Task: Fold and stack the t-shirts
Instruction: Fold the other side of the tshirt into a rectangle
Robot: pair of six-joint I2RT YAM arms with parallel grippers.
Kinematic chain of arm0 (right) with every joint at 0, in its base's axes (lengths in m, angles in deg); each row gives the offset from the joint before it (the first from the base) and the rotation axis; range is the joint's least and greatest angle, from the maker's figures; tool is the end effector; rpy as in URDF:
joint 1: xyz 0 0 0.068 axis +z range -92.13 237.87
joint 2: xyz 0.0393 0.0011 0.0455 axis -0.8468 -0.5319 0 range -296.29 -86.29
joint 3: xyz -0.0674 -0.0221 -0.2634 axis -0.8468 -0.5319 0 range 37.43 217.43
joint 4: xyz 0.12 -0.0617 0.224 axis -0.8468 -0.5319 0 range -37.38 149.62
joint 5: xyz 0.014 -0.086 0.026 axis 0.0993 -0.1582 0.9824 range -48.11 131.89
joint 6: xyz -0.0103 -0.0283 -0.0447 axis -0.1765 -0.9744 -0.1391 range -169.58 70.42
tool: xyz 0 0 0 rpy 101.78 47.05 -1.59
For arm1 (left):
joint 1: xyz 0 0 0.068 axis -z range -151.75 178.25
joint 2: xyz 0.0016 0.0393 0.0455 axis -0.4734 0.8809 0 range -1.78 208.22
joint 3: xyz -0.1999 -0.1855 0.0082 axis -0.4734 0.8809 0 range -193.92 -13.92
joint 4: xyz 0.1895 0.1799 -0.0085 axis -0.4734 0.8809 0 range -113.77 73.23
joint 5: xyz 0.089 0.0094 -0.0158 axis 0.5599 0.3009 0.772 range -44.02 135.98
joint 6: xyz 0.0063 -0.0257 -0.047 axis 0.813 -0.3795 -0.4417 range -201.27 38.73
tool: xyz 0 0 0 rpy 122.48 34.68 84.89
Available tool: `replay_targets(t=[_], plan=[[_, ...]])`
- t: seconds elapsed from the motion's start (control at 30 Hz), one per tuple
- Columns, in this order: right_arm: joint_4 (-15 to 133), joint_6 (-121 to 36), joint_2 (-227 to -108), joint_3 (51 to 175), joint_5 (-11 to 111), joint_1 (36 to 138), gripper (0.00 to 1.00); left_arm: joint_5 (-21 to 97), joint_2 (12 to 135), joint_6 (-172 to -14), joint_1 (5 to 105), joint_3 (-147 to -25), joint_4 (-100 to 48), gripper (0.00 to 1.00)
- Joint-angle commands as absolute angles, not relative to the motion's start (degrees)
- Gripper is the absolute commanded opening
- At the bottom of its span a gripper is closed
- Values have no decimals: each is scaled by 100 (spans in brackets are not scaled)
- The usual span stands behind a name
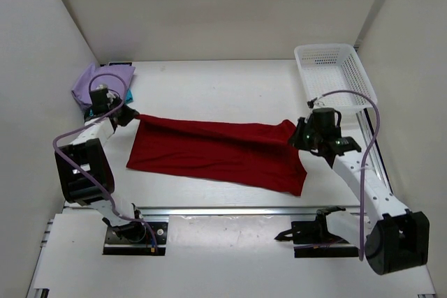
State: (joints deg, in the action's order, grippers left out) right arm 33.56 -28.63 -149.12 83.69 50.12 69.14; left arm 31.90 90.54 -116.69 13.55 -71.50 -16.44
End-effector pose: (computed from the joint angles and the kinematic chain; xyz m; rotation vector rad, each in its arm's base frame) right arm 0.2264 0.0503 0.2620 0.1242 2.3451 0.4478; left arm 0.3376 0.0796 0.2143 -0.8673 2.1552 -0.4671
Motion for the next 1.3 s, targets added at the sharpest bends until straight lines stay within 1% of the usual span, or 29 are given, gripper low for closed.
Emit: replay_targets(t=[0.0,0.1,0.13,0.17,0.2,0.23,0.27,0.3,0.33,0.37,0.4,0.47,0.5,0.53,0.57,0.6,0.63,0.67,0.73,0.77,0.8,0.87,0.93,1.0,1.03,1.1,1.13,1.2,1.27], plan=[[3737,-2542,-14291,7779,4778,6982,0,3166,8787,-11608,1261,-6772,-1744,0],[3870,-2278,-13948,7085,4857,7096,1,3219,8884,-11633,1218,-6456,-1753,0],[3905,-2095,-13842,6961,4848,7218,1,3166,8910,-11677,1191,-6315,-1866,2],[3992,-1971,-13763,6743,4840,7324,1,2983,8919,-11817,1017,-6244,-1946,7],[4089,-1883,-13640,6479,4866,7395,2,2842,8884,-12010,910,-6148,-2033,11],[4099,-1786,-13543,6442,4779,7465,2,2736,8884,-12116,822,-6112,-2139,17],[4160,-1707,-13481,6285,4795,7466,3,2639,8823,-12248,760,-6094,-2157,26],[4117,-1732,-13472,6214,4857,7440,8,2569,8779,-12327,742,-6085,-2218,36],[4099,-1706,-13402,6178,4840,7361,11,2551,8657,-12424,725,-6103,-2262,39],[4073,-1758,-13384,6230,4813,7334,17,2550,8534,-12460,742,-6068,-2324,42],[3985,-1776,-13358,6413,4683,7351,23,2542,8376,-12556,795,-6024,-2498,43],[3853,-1872,-13287,6721,4340,7561,30,2700,8086,-12688,935,-5893,-2657,43],[3827,-1917,-13313,6879,4208,7736,32,2874,7893,-12654,1057,-5840,-2745,42],[3896,-1943,-13461,7003,3972,7825,32,3032,7778,-12645,1172,-5796,-2772,43],[4097,-2013,-13724,7143,3996,7974,28,3156,7576,-12601,1338,-5691,-2877,43],[4282,-2066,-13909,7240,4074,8123,17,3348,7409,-12601,1427,-5611,-2965,42],[4579,-2188,-14372,7381,4336,8220,4,3498,7329,-12548,1671,-5489,-2983,40],[4843,-2276,-14925,7504,4504,8300,0,3526,7294,-12539,1909,-5357,-3044,35],[5153,-2513,-16033,8038,4619,8423,1,3640,7241,-12688,2437,-5050,-3333,34],[5267,-2602,-16290,8354,4663,8424,7,3658,7240,-12845,2752,-4961,-3466,33],[5355,-2655,-16745,8462,4620,8424,12,3675,7293,-12916,3190,-4838,-3702,33],[5443,-2848,-17215,8997,4794,8406,25,3737,7460,-12935,3657,-4828,-3809,32],[5619,-2849,-17618,9165,4866,8458,34,3676,7732,-12891,3993,-4837,-3950,29],[5593,-2919,-17804,9289,4928,8581,41,3544,7811,-12882,4292,-4794,-4090,28],[5636,-2919,-17918,9307,4893,8660,42,3605,7820,-12891,4406,-4750,-4161,27],[5506,-2963,-18076,9386,4840,8740,40,3579,7786,-12873,4460,-4627,-4266,27],[5427,-2928,-18112,9386,4787,8757,36,3544,7768,-12891,4443,-4548,-4319,27],[5496,-2910,-18043,9176,4778,8854,25,3483,7794,-12978,4425,-4398,-4442,27],[5427,-2796,-17911,9027,4717,8924,19,3368,7768,-13084,4416,-4240,-4635,26]])
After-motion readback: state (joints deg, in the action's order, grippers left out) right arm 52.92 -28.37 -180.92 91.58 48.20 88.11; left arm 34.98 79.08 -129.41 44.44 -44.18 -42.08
